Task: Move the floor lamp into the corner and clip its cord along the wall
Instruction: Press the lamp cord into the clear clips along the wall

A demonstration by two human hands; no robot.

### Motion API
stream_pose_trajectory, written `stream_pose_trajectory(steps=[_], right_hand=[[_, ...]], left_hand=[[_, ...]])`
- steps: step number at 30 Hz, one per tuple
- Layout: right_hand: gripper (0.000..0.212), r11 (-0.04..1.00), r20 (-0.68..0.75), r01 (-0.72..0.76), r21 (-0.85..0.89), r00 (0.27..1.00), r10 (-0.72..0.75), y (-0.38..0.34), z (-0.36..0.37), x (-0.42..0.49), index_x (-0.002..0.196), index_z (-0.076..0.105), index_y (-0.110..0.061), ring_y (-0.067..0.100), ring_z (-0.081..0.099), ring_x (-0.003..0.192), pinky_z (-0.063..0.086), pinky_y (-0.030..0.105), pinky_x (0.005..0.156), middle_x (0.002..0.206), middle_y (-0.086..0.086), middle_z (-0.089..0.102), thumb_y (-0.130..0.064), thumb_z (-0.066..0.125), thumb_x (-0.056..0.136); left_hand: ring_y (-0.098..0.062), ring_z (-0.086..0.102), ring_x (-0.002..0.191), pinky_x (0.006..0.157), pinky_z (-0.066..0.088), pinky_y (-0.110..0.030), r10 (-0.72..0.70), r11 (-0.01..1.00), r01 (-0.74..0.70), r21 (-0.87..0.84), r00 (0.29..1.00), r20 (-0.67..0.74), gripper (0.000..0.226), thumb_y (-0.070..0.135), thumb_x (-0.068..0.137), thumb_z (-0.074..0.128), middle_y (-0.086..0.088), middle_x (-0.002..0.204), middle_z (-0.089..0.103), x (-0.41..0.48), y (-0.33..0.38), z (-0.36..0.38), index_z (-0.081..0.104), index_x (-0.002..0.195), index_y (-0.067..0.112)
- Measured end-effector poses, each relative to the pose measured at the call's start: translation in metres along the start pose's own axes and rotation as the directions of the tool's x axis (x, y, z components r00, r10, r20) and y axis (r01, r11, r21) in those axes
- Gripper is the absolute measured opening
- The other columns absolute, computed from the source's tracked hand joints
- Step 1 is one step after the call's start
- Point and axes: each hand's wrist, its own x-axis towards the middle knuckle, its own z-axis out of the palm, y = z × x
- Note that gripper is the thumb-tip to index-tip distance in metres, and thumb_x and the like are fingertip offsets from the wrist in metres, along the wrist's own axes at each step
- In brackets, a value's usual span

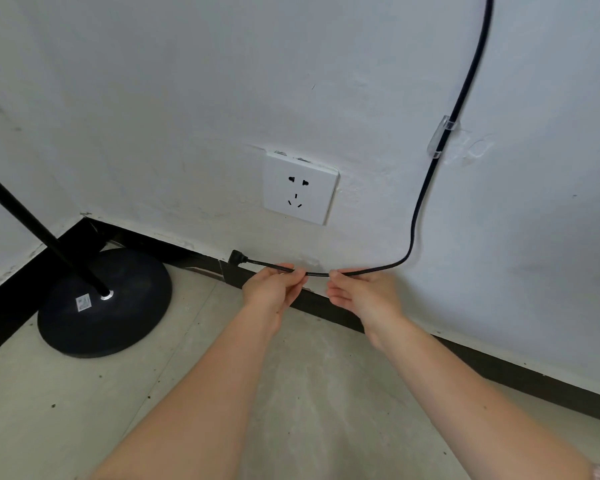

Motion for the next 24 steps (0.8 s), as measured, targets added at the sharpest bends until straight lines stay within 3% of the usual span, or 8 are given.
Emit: stream_pose_trajectory(steps=[4,6,11,17,24], right_hand=[[0.007,0.997,-0.075,0.078,0.024,0.994,-0.076,0.005,0.009,0.009,0.083,0.067,-0.004,0.016,0.066,0.063,0.056,0.017,0.057,0.071,0.009,0.067,-0.007,0.063,0.088],[0.007,0.992,-0.115,0.128,-0.010,0.985,-0.129,0.006,0.010,0.012,0.083,0.068,-0.003,0.015,0.064,0.059,0.053,0.014,0.051,0.068,0.008,0.066,-0.006,0.063,0.088],[0.010,0.979,-0.146,0.165,-0.123,0.972,-0.182,0.014,0.017,0.018,0.079,0.069,-0.004,0.013,0.061,0.053,0.052,0.013,0.049,0.064,0.004,0.065,-0.008,0.064,0.087],[0.026,0.960,-0.195,0.180,-0.213,0.955,-0.223,0.016,0.019,0.026,0.062,0.063,-0.020,0.013,0.061,0.047,0.056,0.035,0.062,0.063,0.001,0.066,-0.015,0.065,0.087],[0.031,0.945,-0.234,0.165,-0.281,0.944,-0.234,0.017,0.022,0.028,0.055,0.060,-0.021,0.006,0.058,0.034,0.051,0.031,0.053,0.056,-0.003,0.066,-0.020,0.066,0.086]], left_hand=[[-0.012,0.069,0.064,0.055,0.056,-0.016,0.014,0.999,-0.014,-0.042,1.000,-0.002,0.014,-0.005,0.078,0.068,-0.008,0.077,0.067,0.007,-0.003,0.003,0.060,0.076,0.006],[-0.012,0.068,0.065,0.055,0.057,-0.016,-0.004,0.996,0.002,-0.088,1.000,-0.022,0.009,0.000,0.081,0.067,-0.008,0.081,0.067,0.011,-0.003,0.002,0.062,0.085,0.004],[-0.017,0.067,0.073,0.058,0.058,-0.018,-0.021,0.990,0.014,-0.142,0.999,-0.046,0.023,-0.003,0.083,0.064,-0.013,0.093,0.064,0.019,-0.003,-0.004,0.057,0.104,0.002],[-0.021,0.068,0.077,0.066,0.059,-0.021,0.024,0.992,-0.030,-0.126,0.998,-0.051,0.012,-0.005,0.083,0.063,-0.011,0.085,0.063,0.021,0.000,0.000,0.056,0.082,0.004],[-0.018,0.068,0.075,0.068,0.058,-0.019,0.087,0.995,-0.091,-0.038,0.992,-0.088,0.011,-0.006,0.080,0.066,-0.010,0.082,0.065,0.023,0.001,-0.002,0.058,0.082,0.003]])
